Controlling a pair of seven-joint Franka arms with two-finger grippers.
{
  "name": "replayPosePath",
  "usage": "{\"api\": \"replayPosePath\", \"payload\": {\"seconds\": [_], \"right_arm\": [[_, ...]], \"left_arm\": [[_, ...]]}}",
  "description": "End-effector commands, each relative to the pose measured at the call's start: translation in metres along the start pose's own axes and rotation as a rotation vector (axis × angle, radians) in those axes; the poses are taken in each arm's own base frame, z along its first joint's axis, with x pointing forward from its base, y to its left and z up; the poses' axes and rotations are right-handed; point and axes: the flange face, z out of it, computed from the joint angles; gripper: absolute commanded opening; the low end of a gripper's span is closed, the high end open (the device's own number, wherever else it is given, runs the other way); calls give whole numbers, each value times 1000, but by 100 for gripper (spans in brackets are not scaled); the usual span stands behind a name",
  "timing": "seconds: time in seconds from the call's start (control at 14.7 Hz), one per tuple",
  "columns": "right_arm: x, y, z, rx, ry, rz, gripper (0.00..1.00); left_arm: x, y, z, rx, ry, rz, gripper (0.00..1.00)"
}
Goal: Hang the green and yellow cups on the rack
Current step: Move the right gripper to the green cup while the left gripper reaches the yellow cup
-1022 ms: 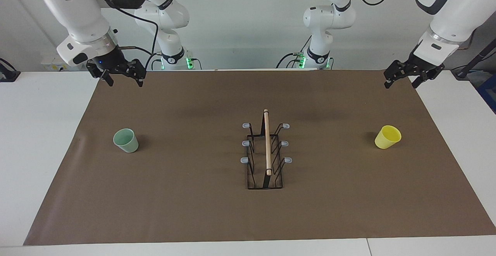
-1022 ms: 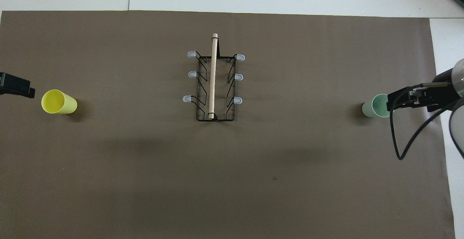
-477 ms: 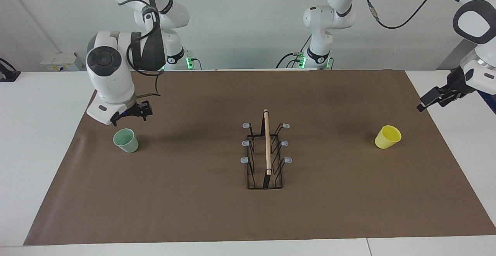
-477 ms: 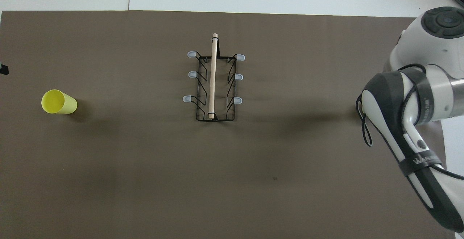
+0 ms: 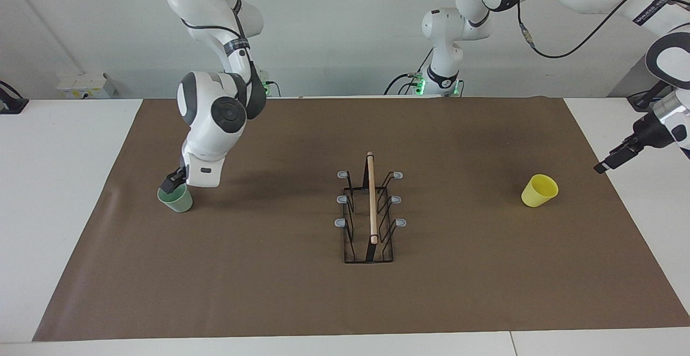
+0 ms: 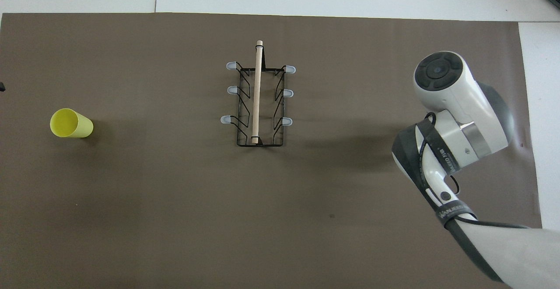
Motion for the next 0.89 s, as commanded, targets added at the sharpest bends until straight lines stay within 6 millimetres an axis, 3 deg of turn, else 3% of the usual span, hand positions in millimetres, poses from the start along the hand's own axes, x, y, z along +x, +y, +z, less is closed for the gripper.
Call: {"api": "replayPosePath", "payload": {"seconds": [0.0, 0.34, 0.68, 0.82], "right_arm": [[5, -17, 15, -105, -57, -258, 100], [30, -47, 53, -168, -190, -492, 100], [43, -59, 69, -212, -214, -569, 100], [48, -60, 74, -250, -232, -609, 100]], "left_arm": [[13, -31, 30, -68, -32, -168, 100], [29, -55, 74, -144, -111, -435, 100], [36, -80, 115, -243, -175, -760, 100], [33, -104, 141, -299, -209, -876, 100]]}}
